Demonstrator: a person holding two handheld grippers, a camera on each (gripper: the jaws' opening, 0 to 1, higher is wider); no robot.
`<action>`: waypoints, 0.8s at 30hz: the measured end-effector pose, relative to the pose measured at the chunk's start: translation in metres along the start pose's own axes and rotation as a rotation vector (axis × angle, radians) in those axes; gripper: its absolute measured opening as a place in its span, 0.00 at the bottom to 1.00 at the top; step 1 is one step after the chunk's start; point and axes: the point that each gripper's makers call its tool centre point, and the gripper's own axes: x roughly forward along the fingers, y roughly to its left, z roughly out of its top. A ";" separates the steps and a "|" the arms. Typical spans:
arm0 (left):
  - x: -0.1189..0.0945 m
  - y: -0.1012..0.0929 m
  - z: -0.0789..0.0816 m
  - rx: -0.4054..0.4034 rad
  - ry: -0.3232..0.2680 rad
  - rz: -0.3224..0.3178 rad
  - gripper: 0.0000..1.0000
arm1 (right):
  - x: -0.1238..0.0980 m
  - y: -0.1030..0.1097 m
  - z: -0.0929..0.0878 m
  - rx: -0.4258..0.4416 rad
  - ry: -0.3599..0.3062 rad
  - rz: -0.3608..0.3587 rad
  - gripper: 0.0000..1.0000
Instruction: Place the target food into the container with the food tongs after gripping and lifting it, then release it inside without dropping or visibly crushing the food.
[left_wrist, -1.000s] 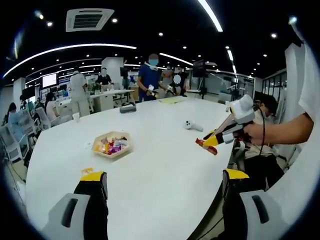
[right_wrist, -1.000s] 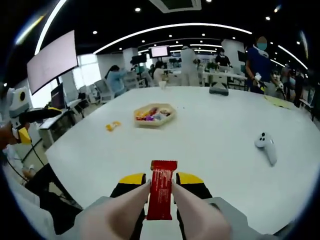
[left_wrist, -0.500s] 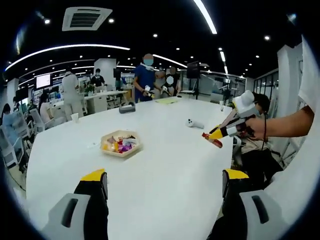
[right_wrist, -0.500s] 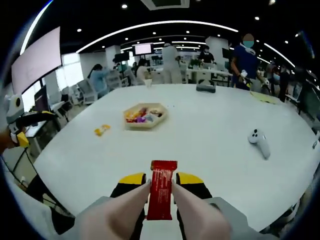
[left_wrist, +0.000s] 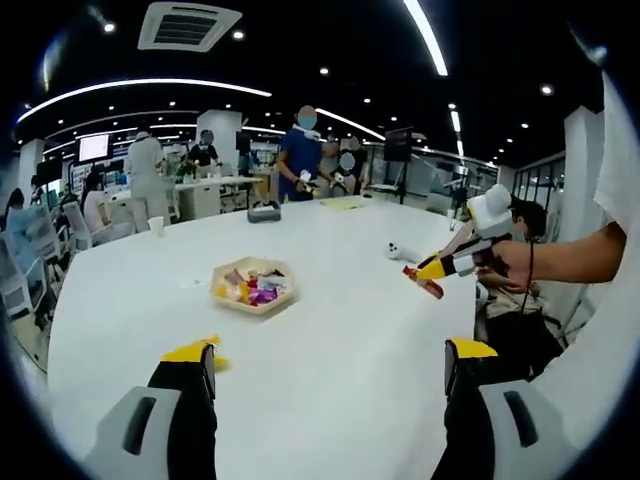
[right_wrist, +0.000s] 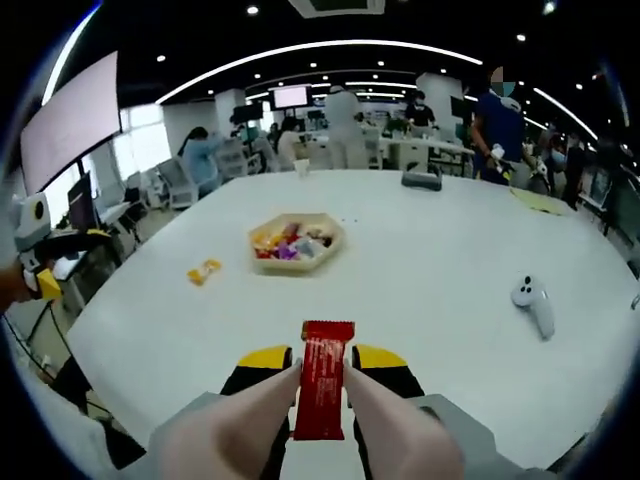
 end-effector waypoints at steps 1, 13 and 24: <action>0.002 0.000 0.007 -0.006 -0.021 0.006 0.95 | 0.005 -0.002 0.001 -0.007 0.001 0.004 0.23; 0.027 0.009 0.017 -0.013 -0.026 0.115 0.96 | 0.041 -0.021 0.006 -0.022 -0.012 0.096 0.23; 0.027 0.006 0.013 -0.031 -0.014 0.146 0.96 | 0.048 -0.008 0.014 -0.056 -0.015 0.159 0.23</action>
